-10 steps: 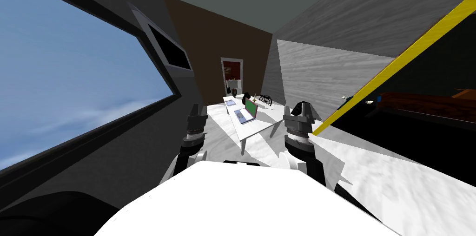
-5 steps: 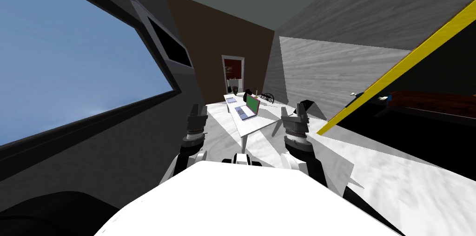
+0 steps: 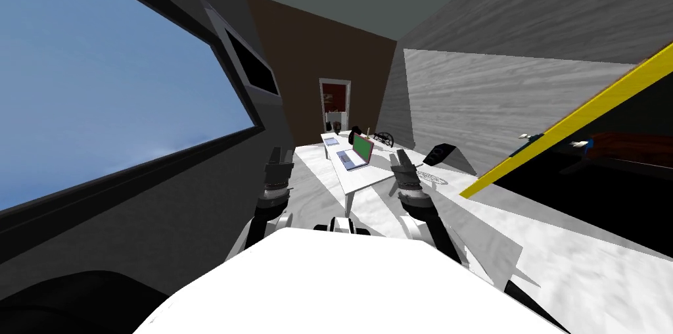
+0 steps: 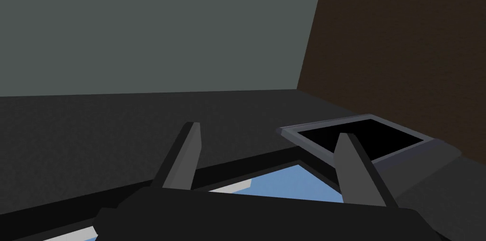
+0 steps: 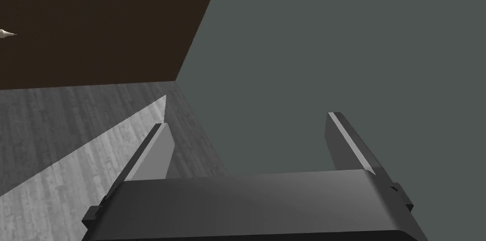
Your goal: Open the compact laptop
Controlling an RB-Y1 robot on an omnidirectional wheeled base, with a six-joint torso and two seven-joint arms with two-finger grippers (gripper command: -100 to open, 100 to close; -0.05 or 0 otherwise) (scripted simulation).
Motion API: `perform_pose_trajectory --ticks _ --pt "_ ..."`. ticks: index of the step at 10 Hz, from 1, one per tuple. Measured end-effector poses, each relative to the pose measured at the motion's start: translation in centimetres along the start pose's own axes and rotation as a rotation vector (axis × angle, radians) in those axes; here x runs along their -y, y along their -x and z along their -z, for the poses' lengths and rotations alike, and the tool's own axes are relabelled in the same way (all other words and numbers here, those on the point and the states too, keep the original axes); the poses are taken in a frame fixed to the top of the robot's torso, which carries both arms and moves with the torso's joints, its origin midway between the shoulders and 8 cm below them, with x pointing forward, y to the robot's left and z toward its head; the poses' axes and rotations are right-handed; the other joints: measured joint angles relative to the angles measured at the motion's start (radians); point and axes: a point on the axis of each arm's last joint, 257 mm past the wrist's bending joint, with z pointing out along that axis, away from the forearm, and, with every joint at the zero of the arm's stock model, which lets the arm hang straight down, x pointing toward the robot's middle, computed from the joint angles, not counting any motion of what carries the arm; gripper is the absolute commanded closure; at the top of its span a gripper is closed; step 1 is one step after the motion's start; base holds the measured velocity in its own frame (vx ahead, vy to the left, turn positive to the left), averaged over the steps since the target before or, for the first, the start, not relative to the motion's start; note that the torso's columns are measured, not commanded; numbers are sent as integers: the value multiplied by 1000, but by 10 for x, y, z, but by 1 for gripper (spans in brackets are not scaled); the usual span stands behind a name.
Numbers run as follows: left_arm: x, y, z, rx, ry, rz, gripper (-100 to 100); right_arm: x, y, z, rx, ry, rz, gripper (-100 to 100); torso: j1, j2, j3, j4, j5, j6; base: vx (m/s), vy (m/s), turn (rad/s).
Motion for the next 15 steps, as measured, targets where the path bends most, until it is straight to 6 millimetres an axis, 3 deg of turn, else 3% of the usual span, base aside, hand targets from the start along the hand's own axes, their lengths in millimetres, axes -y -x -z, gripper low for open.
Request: perform_pose_trajectory --ticks 7,12,15 --pt "0 0 0 0 0 0 0 59 -35 6 -233 -61 343 -100 -1 0 0 0 0 1 0 41 111" --pt "0 0 0 0 0 0 0 108 -43 15 -381 -87 600 -100 0 0 0 0 0 0 0 41 158" --pt "0 0 0 0 0 0 0 143 -34 24 -473 -113 787 -100 -1 0 0 0 0 1 2 37 102"
